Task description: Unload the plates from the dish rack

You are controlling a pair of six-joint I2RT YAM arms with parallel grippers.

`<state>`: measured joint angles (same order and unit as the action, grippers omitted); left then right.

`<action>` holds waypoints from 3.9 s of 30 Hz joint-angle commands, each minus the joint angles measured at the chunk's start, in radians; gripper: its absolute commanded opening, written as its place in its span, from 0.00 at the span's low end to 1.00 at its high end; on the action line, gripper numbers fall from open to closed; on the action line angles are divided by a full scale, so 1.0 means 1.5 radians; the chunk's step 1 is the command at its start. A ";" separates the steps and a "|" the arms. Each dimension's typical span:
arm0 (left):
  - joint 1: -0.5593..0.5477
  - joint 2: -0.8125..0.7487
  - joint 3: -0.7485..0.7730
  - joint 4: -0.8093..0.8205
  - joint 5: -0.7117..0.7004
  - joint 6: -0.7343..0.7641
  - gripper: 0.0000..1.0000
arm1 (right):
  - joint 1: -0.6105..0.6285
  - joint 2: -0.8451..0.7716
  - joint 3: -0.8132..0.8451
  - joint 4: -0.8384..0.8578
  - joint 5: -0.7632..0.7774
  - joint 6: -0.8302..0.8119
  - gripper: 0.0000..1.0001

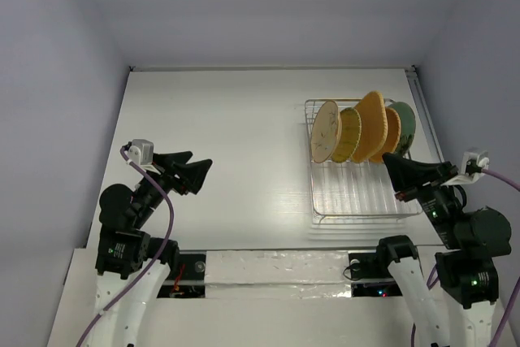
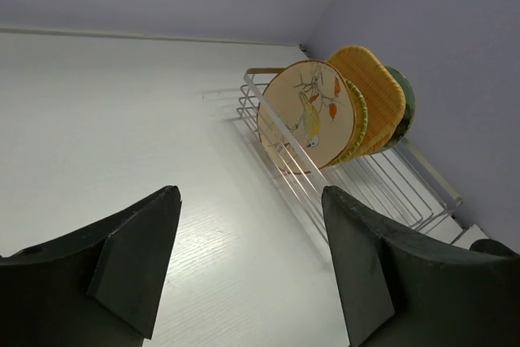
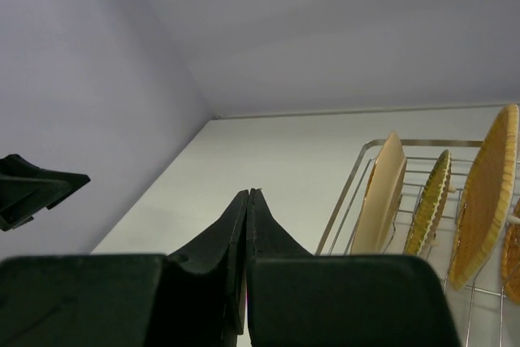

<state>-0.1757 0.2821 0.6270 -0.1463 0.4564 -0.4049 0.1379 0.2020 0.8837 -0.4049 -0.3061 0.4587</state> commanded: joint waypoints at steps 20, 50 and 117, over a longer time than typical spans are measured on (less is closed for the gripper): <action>-0.003 -0.010 -0.013 0.034 -0.029 -0.014 0.11 | 0.045 0.366 0.126 0.014 0.145 -0.079 0.11; -0.009 -0.035 -0.017 0.047 -0.007 -0.016 0.55 | 0.238 0.910 0.320 -0.126 0.599 -0.129 0.29; -0.040 -0.043 -0.016 0.038 -0.037 -0.021 0.55 | 0.447 1.464 0.768 0.290 0.162 0.328 0.86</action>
<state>-0.2298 0.2134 0.6025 -0.1322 0.3916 -0.4290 0.7998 2.4790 2.0678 -0.0475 -0.0376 0.9573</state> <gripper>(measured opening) 0.549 0.812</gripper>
